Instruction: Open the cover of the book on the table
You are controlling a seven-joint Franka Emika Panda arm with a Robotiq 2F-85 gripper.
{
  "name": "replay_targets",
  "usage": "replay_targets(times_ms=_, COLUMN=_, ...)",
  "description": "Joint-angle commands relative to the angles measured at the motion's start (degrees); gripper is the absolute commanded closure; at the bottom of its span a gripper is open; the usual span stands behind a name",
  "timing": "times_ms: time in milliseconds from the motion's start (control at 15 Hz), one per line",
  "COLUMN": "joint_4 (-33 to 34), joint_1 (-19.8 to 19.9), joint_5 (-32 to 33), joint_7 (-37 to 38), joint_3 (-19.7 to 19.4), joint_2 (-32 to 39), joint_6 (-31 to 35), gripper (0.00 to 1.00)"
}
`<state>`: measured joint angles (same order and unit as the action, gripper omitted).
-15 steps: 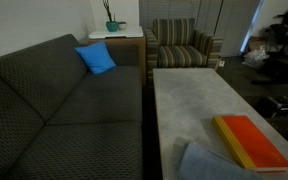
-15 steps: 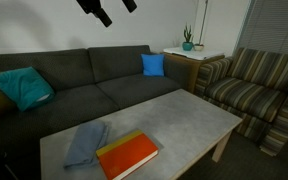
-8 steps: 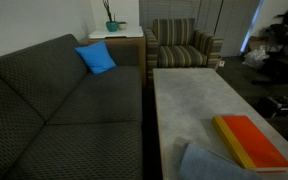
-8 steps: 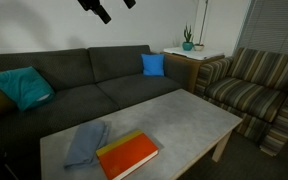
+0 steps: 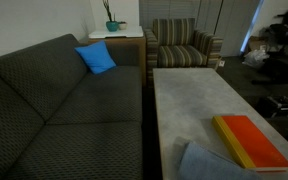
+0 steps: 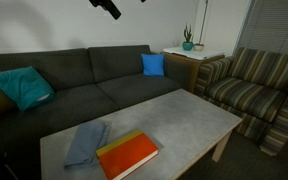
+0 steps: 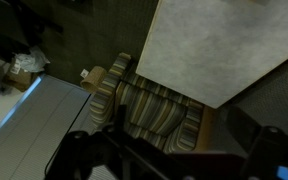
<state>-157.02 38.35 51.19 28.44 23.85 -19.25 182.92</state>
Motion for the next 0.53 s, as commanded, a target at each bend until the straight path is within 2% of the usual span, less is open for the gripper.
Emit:
replay_targets(times_ms=0, joint_4=5.01, joint_1=11.14, joint_5=3.78, joint_7=1.35, joint_3=7.11, joint_2=7.64, joint_6=3.12, gripper=0.00)
replay_targets(times_ms=133, joint_4=7.78, joint_1=15.05, joint_5=3.28, joint_7=1.74, joint_3=10.71, joint_2=11.81, joint_6=0.88, gripper=0.00)
replay_targets(times_ms=333, joint_4=11.85, joint_1=17.05, joint_5=1.36, joint_7=4.99, joint_3=14.30, joint_2=19.69, joint_6=-6.94, gripper=0.00)
replay_targets(times_ms=400, joint_4=7.94, joint_1=15.38, joint_5=1.22, joint_7=3.18, joint_3=11.92, joint_2=13.04, joint_6=-2.93, gripper=0.00)
replay_targets(times_ms=467, joint_4=8.76, joint_1=15.47, joint_5=1.23, joint_7=3.55, joint_3=12.28, joint_2=14.84, joint_6=-3.68, gripper=0.00)
